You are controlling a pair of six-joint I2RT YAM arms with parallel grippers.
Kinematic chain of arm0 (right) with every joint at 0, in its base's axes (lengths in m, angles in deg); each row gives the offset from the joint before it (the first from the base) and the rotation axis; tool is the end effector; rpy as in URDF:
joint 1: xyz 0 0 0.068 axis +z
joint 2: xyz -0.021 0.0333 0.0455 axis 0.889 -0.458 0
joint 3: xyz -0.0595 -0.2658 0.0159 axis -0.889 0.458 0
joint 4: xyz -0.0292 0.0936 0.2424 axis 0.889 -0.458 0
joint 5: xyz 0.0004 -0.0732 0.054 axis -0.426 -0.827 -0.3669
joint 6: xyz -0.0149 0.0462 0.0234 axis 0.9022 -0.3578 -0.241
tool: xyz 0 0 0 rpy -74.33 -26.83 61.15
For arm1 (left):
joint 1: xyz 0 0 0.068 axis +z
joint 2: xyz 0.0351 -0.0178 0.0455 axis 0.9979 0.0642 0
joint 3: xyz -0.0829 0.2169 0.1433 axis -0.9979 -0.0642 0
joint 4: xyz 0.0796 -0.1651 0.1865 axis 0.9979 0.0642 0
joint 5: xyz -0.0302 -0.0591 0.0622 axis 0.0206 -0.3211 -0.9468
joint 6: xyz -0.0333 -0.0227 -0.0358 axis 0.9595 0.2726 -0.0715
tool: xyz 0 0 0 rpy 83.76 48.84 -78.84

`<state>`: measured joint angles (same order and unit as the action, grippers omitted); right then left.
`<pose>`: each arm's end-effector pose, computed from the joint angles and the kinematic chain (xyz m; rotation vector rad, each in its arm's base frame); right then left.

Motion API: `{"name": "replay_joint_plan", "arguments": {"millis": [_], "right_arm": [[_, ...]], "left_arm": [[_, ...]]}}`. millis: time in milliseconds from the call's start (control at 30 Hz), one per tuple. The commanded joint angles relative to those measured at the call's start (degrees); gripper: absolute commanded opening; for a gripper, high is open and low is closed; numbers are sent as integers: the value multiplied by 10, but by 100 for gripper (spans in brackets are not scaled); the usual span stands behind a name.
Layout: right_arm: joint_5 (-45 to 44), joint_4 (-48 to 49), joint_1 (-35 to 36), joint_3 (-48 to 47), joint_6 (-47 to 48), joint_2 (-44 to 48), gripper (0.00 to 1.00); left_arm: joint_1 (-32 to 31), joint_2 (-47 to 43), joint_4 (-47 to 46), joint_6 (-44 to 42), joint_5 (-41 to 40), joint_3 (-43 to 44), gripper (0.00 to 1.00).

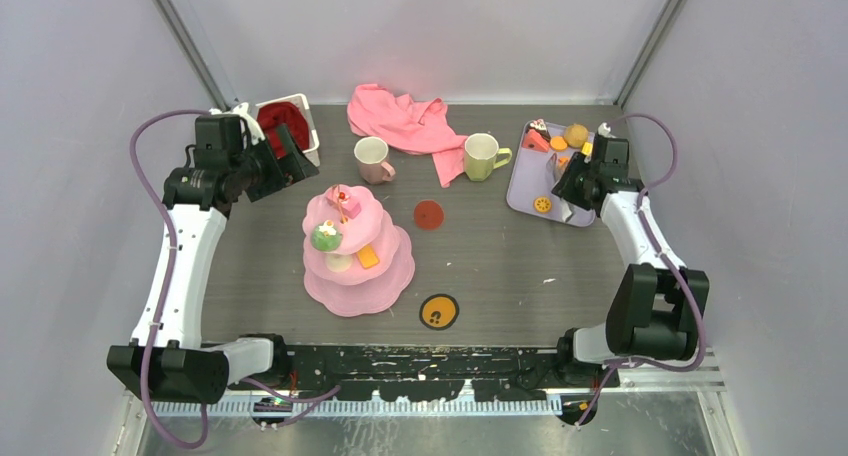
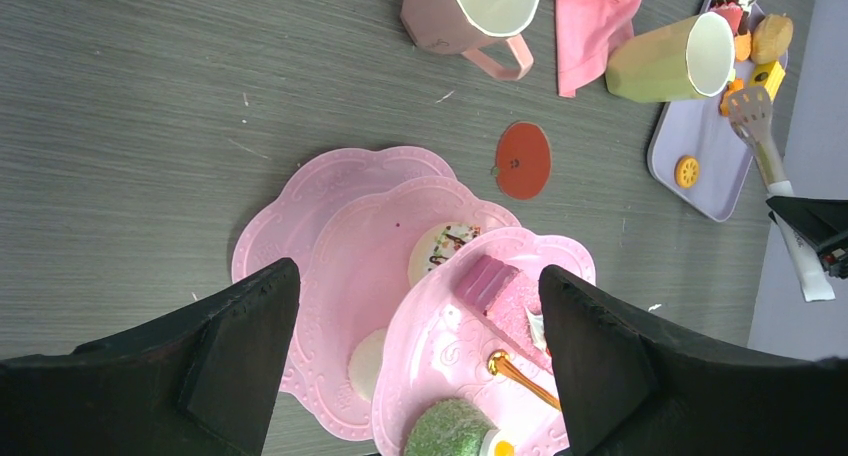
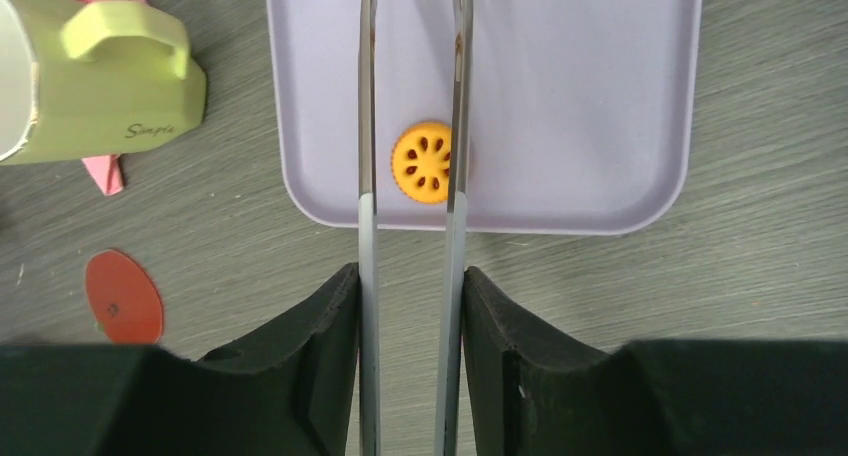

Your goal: Serve the afternoon tea

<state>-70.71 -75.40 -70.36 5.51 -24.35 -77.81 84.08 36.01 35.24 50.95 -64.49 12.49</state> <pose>0.3010 -0.0375 0.2530 0.5151 2.3434 0.1811 0.2379 -0.0171 0.3932 -0.4027 2.2690 -0.5289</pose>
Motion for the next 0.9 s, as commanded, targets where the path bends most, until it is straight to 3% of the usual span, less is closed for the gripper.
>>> {"name": "replay_joint_plan", "arguments": {"millis": [0, 400, 633, 867], "right_arm": [[-14, 26, 1, -7, 3, 59, 44], [-63, 7, 2, 16, 37, 44, 50], [-64, 19, 16, 6, 39, 1, 52], [-125, 19, 50, -28, 58, -56, 50]], "left_arm": [[2, -8, -29, -3, 6, 6, 89], [2, -20, -25, -1, 2, 1, 89], [2, -19, -25, 1, 4, 1, 88], [2, -19, -23, 1, 1, 1, 88]]}}
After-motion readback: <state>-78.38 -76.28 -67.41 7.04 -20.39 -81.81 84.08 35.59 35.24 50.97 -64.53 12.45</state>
